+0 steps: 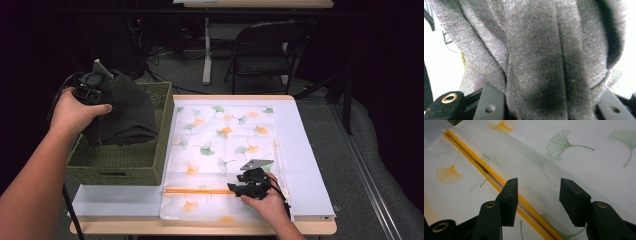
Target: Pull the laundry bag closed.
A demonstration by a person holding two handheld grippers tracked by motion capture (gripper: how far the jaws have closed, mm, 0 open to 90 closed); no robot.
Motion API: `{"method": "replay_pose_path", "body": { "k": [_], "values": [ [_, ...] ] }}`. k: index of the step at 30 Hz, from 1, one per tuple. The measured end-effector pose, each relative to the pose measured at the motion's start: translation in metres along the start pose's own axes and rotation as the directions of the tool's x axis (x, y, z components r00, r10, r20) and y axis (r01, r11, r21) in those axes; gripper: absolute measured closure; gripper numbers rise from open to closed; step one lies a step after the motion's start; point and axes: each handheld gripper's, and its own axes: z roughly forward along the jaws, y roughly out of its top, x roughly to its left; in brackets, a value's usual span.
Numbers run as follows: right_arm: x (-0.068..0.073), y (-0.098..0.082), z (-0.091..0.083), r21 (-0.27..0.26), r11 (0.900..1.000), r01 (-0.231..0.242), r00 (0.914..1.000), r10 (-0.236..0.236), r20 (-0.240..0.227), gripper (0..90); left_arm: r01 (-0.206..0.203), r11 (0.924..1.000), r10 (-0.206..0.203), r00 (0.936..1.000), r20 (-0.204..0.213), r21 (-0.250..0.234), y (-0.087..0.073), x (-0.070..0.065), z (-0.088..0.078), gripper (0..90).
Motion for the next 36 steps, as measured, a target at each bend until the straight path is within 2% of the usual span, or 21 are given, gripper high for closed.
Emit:
{"method": "replay_pose_path", "body": {
  "k": [9, 21, 26, 32, 36],
  "values": [
    [0.001, 0.0, 0.001, 0.001, 1.0, -0.002, 1.0, 0.002, 0.0, 49.3, -0.043, 0.999, 0.043, 0.9986, 0.029, -0.012, -0.001, -0.012, -0.005, 57.4],
    [0.001, -0.001, 0.001, 0.003, 1.0, 0.0, 1.0, 0.0, -0.001, 49.0, -0.12, 0.9923, 0.122, 0.9911, 0.054, -0.029, -0.002, -0.034, -0.011, 57.4],
    [0.001, -0.001, 0.001, 0.005, 1.0, 0.001, 1.0, -0.001, -0.001, 49.0, -0.149, 0.9881, 0.152, 0.9864, 0.063, -0.038, 0.001, -0.045, -0.011, 57.4],
    [0.002, -0.001, 0.001, 0.006, 1.0, 0.0, 1.0, 0.0, -0.003, 49.1, -0.193, 0.9804, 0.195, 0.9779, 0.074, -0.038, 0.004, -0.062, -0.011, 57.4],
    [0.002, -0.001, 0.001, 0.004, 1.0, 0.016, 0.9999, -0.016, -0.005, 49.1, -0.218, 0.9751, 0.221, 0.9718, 0.083, -0.043, 0.005, -0.073, -0.011, 57.5]
  ]
}}
